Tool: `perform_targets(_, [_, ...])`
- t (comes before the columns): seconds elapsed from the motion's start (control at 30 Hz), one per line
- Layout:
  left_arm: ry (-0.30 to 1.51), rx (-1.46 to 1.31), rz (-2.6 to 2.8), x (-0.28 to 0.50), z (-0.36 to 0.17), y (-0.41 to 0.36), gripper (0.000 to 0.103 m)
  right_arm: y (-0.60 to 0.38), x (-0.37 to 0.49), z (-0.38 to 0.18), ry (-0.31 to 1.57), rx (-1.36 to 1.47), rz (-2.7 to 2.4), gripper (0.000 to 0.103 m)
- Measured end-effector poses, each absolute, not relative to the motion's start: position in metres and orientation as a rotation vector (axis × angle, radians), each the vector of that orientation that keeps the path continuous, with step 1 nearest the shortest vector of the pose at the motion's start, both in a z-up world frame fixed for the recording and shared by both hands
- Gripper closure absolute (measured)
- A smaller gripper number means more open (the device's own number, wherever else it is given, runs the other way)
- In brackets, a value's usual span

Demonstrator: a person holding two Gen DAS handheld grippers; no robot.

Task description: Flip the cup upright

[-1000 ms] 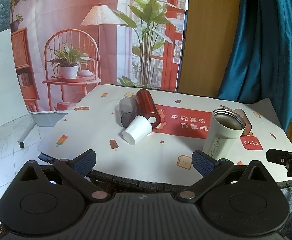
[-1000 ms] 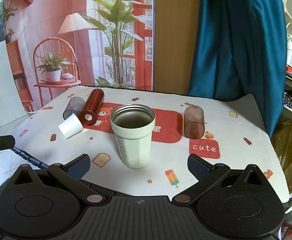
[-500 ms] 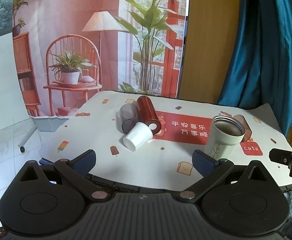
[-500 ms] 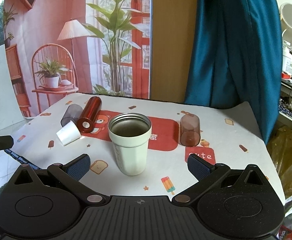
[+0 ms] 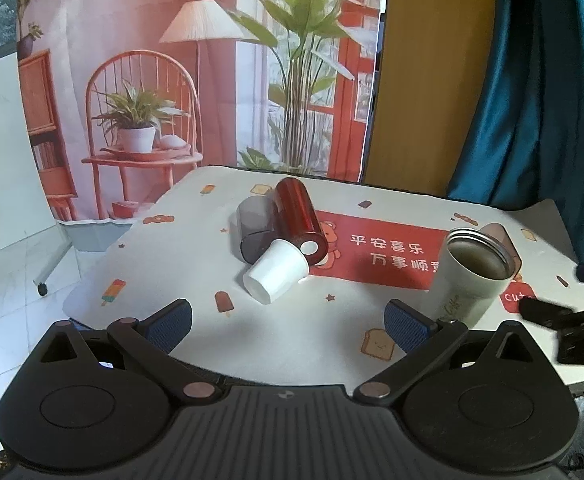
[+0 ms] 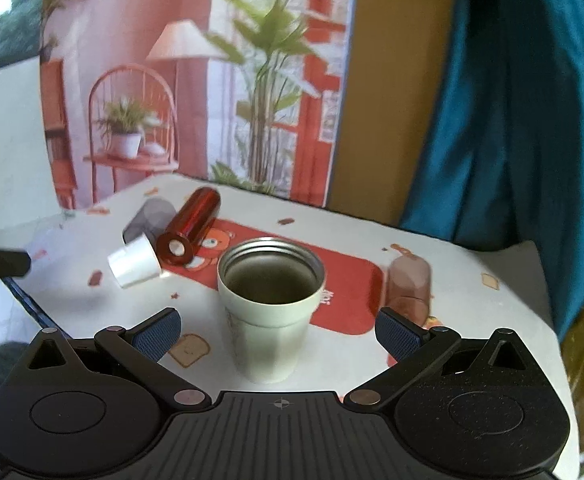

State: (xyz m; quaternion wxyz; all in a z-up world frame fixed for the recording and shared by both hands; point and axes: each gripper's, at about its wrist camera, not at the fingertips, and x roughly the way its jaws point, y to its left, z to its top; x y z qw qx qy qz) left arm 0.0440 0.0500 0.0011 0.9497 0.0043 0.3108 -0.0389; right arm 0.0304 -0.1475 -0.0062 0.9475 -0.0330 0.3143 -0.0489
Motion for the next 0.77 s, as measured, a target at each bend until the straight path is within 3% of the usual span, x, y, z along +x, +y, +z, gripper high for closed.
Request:
perform_targets(0.33, [0.688,-0.001,-0.07,0.069,-0.017,0.047,0.0,-0.157,0.09,-0.058,0.732,-0.046,-0.078,0.002])
perform_targets(0.77, [0.673,0.03,-0.059,0.061,-0.013,0.041,0.0,-0.156,0.054,-0.034,0.709,0.007,-0.131,0.0])
